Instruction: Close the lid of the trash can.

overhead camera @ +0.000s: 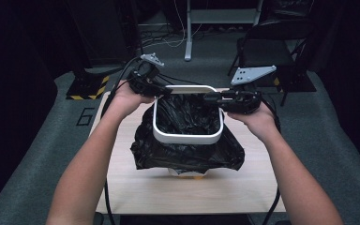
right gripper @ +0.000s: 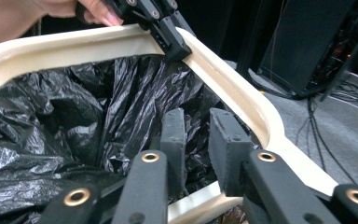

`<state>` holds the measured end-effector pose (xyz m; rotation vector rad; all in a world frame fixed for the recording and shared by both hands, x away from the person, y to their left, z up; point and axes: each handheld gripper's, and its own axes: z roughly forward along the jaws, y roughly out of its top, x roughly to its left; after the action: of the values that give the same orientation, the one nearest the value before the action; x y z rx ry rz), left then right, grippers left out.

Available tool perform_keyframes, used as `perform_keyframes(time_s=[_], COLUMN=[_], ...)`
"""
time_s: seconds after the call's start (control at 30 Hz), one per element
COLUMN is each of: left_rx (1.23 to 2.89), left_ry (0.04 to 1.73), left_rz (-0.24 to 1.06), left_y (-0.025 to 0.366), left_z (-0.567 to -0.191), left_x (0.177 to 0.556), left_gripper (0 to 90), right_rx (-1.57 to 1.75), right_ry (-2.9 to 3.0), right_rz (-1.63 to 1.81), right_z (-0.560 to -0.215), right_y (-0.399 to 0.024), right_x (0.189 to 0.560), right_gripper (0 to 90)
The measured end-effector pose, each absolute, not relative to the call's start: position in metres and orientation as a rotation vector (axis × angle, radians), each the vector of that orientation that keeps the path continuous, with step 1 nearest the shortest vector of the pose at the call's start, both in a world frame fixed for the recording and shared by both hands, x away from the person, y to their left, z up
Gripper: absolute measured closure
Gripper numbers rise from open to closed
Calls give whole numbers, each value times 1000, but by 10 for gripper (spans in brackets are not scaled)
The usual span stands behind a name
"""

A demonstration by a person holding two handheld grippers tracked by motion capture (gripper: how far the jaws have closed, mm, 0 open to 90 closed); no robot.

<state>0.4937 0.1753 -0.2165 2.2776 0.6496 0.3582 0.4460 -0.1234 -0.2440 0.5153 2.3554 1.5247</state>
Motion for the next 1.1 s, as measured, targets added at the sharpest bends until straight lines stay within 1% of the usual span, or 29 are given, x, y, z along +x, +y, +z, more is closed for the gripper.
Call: perform_keyframes(time_s=[0.1,0.2,0.33,0.43,0.5,0.57,0.83,0.93,1.0,1.1], left_rx=[2326,2298,2292,2291,2288,2288,2287,2287,2285,2273], left_ry=[666,659,652,644,636,631,625,630,631,608], left_rz=[337,332,334,333,337,345,352,353,354,349], left_y=[173,177,179,180,180,180,178,179,179,180], left_z=[-225,-229,-229,-229,-229,-229,-228,-229,-229,-230], left_x=[496,495,494,492,491,490,488,488,488,487], left_gripper=[797,795,794,793,793,793,793,793,793,794], right_rx=[534,524,498,528,526,470,268,210,194,183], right_ry=[2377,2373,2373,2387,2407,2423,2534,2564,2591,2566], right_rz=[1521,1499,1499,1512,1531,1561,1662,1669,1644,1571], right_z=[-247,-254,-254,-252,-250,-247,-238,-239,-243,-251], right_y=[-122,-119,-117,-116,-116,-115,-99,-96,-93,-90], right_x=[450,448,443,439,435,424,377,366,362,357], right_gripper=[751,719,657,559,565,579,591,597,643,779])
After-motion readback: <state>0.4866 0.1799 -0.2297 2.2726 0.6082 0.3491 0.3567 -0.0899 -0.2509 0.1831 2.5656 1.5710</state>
